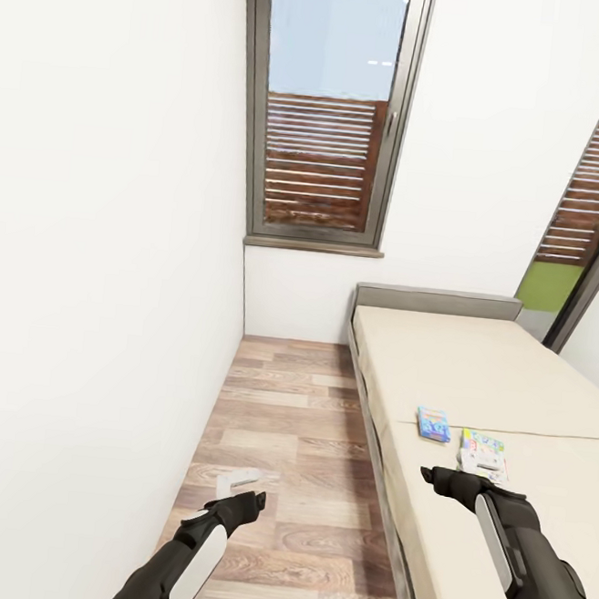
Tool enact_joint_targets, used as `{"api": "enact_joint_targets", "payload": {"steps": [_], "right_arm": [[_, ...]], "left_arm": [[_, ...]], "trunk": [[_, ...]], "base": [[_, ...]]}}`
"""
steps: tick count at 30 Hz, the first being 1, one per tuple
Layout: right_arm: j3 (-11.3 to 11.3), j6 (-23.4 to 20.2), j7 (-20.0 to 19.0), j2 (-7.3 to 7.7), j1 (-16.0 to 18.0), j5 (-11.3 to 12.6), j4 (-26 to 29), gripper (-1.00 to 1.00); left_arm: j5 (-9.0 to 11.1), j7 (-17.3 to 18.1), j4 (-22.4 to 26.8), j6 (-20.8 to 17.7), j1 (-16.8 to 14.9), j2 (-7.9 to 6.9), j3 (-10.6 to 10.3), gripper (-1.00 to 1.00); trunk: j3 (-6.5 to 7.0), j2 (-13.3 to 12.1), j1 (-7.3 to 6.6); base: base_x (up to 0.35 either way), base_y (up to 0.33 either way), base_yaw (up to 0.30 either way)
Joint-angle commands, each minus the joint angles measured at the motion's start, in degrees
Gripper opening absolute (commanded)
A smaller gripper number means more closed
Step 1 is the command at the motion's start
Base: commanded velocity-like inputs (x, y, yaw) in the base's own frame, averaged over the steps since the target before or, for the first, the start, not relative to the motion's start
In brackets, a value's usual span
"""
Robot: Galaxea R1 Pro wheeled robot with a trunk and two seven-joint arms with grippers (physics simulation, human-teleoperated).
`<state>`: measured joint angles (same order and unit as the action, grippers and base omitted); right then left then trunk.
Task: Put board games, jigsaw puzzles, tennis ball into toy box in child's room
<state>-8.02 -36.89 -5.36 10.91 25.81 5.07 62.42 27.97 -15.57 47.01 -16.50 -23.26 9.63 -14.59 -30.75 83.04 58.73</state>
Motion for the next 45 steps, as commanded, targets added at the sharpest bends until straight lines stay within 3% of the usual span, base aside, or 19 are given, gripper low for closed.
{"api": "enact_joint_targets", "payload": {"steps": [1, 45], "right_arm": [[-0.1, -0.3, 0.0, -0.02, 0.0, 0.5, 0.0, 1.00], [-0.1, -0.3, 0.0, -0.02, 0.0, 0.4, 0.0, 1.00]], "left_arm": [[0.6, -0.5, 0.1, -0.1, 0.0, -0.04, -0.2, 1.00], [0.6, -0.5, 0.1, -0.2, 0.0, 0.03, -0.3, 1.00]], "trunk": [[-0.06, 0.0, 0.00], [-0.06, 0.0, 0.00]], "base": [[0.006, 0.019, 0.000], [0.012, 0.009, 0.000]]}}
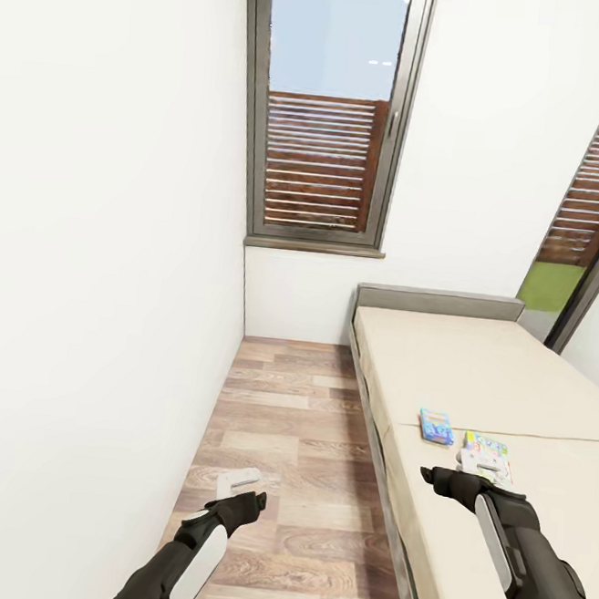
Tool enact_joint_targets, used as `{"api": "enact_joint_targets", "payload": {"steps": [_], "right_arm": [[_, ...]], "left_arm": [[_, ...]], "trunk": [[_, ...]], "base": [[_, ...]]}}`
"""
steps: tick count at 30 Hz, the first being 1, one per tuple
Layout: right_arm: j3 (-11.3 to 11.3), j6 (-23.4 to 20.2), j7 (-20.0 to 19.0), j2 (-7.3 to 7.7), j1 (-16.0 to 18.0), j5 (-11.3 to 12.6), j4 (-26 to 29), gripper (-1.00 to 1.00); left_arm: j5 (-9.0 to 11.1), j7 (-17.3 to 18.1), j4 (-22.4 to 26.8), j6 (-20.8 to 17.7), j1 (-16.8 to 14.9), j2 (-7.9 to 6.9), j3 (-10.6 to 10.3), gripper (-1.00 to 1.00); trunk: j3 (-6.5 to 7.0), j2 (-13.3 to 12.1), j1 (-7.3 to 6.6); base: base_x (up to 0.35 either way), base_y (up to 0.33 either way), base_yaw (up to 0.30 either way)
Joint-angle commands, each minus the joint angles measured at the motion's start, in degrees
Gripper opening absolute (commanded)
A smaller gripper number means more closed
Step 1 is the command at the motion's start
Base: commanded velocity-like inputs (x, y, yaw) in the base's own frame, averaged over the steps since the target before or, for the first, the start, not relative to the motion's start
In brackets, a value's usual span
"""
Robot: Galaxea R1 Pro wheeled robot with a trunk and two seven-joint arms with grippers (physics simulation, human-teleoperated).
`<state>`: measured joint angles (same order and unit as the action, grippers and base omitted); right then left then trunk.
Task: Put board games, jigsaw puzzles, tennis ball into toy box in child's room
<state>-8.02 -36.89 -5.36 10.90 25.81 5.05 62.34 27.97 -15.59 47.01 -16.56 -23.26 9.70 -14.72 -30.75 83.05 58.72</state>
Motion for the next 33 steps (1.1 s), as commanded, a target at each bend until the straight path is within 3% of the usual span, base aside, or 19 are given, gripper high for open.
{"api": "enact_joint_targets", "payload": {"steps": [1, 33], "right_arm": [[-0.1, -0.3, 0.0, 0.00, 0.0, 0.5, 0.1, 1.00], [-0.1, -0.3, 0.0, -0.15, 0.0, 0.5, 0.1, 1.00]], "left_arm": [[0.6, -0.5, 0.1, -0.1, 0.0, -0.05, -0.2, 1.00], [0.6, -0.3, 0.2, -0.1, 0.0, -0.04, -0.4, 1.00]], "trunk": [[-0.06, 0.0, 0.01], [-0.06, 0.0, 0.01]], "base": [[0.071, 0.040, 0.000], [0.011, 0.006, 0.000]]}}
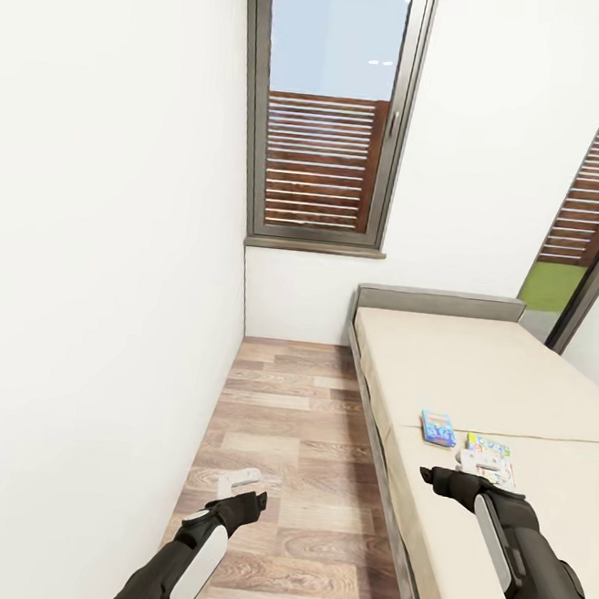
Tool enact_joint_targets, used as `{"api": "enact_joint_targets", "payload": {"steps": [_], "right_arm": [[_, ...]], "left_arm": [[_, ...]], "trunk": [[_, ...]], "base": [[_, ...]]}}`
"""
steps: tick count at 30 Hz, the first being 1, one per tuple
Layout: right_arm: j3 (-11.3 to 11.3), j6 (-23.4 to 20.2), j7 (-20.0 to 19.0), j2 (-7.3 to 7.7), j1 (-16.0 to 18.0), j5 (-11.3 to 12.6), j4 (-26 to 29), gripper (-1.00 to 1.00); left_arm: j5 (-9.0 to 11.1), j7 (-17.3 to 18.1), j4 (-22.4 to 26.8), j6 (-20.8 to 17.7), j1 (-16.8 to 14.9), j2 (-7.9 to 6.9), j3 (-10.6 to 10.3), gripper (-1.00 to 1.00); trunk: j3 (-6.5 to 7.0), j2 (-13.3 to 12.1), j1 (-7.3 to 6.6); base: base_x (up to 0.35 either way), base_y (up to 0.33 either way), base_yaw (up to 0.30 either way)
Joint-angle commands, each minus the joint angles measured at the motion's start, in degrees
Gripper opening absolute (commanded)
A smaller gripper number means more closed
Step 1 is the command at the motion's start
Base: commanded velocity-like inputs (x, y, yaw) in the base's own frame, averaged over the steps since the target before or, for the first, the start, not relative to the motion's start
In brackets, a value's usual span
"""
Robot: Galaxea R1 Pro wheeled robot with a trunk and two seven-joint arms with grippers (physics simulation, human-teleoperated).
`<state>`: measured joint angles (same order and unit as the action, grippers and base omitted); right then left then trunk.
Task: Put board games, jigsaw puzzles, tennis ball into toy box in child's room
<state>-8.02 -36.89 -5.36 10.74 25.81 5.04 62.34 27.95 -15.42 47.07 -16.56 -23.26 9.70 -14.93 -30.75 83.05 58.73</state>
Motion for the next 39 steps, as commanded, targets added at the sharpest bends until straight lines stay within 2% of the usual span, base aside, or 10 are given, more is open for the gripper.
{"api": "enact_joint_targets", "payload": {"steps": [1, 16, 39], "right_arm": [[-0.1, -0.3, 0.0, 0.00, 0.0, 0.5, 0.1, 1.00], [-0.1, -0.3, 0.0, 0.00, 0.0, 0.5, 0.1, 1.00], [-0.1, -0.3, 0.0, 0.03, 0.0, 0.5, 0.1, 1.00]], "left_arm": [[0.6, -0.5, 0.1, -0.1, 0.0, -0.03, -0.2, 1.00], [0.6, -0.5, 0.1, -0.2, 0.0, -0.03, -0.2, 1.00], [0.5, -0.5, 0.1, -0.2, 0.0, -0.03, -0.3, 1.00]], "trunk": [[-0.06, 0.0, 0.00], [-0.06, 0.0, 0.00], [-0.06, 0.0, 0.00]], "base": [[0.000, 0.000, 0.000], [0.092, 0.000, 0.000], [0.284, 0.037, 0.000]]}}
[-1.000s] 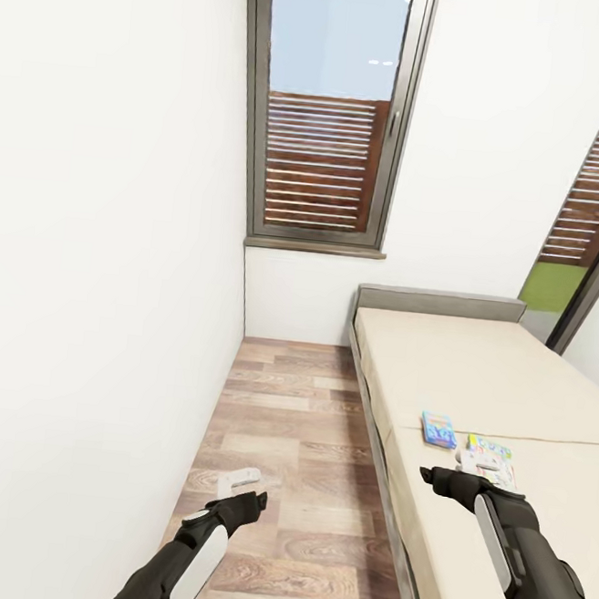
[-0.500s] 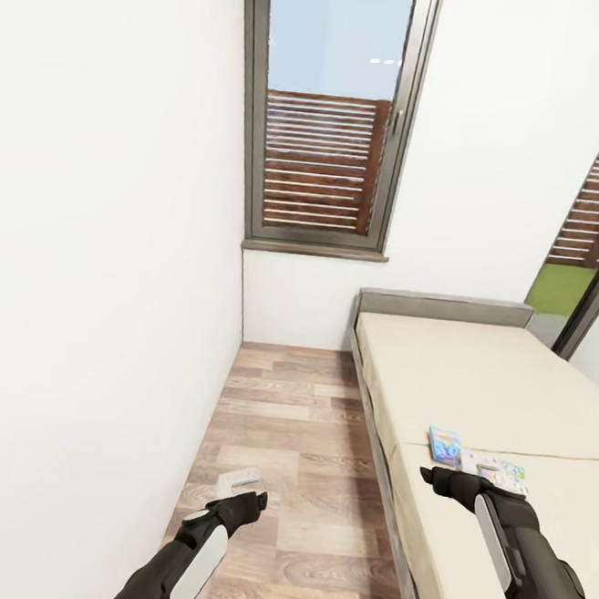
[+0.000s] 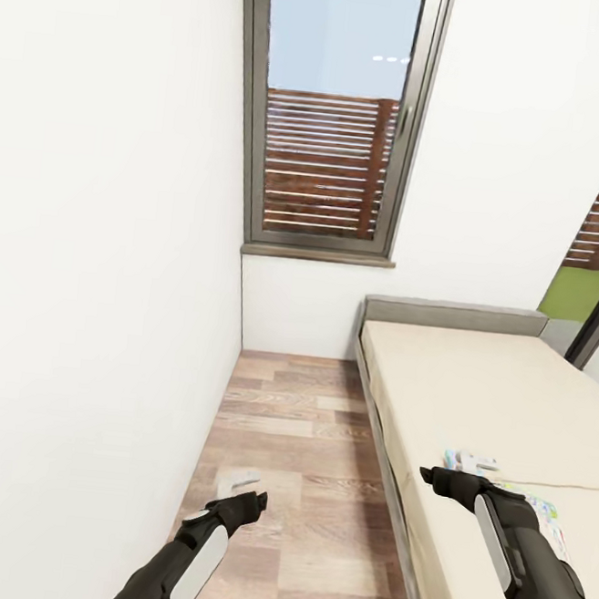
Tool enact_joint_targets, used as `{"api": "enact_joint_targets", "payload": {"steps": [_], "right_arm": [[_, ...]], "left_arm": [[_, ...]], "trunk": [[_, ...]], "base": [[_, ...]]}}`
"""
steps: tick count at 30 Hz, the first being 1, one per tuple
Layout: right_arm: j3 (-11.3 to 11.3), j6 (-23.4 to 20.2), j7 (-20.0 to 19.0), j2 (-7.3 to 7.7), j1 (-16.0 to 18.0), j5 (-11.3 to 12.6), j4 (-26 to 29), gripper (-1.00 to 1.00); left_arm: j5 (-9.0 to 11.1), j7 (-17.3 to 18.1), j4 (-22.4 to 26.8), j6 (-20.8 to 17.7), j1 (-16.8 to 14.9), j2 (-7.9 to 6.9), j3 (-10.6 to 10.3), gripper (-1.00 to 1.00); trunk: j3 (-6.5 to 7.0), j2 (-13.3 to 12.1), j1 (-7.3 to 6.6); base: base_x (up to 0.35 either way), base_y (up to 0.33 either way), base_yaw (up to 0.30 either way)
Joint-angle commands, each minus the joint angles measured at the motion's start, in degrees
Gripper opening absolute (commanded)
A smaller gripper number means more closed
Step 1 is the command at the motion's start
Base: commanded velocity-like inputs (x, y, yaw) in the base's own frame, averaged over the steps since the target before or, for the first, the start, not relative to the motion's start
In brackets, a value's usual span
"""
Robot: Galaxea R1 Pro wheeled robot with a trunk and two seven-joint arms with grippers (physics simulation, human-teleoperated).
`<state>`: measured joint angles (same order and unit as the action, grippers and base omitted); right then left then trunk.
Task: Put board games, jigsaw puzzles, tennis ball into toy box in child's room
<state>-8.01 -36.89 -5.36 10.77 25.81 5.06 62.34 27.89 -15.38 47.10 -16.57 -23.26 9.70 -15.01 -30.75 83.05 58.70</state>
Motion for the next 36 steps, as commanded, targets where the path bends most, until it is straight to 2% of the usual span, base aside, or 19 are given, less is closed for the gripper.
{"api": "enact_joint_targets", "payload": {"steps": [1, 36], "right_arm": [[-0.1, -0.3, 0.0, 0.00, 0.0, 0.5, 0.1, 1.00], [-0.1, -0.3, 0.0, -0.03, 0.0, 0.4, 0.1, 1.00]], "left_arm": [[0.6, -0.5, 0.1, -0.1, 0.0, -0.04, -0.2, 1.00], [0.5, -0.5, 0.1, -0.2, 0.0, -0.04, -0.2, 1.00]], "trunk": [[-0.06, 0.0, 0.03], [-0.06, 0.0, 0.03]], "base": [[0.317, 0.056, 0.000], [0.306, 0.054, 0.000]]}}
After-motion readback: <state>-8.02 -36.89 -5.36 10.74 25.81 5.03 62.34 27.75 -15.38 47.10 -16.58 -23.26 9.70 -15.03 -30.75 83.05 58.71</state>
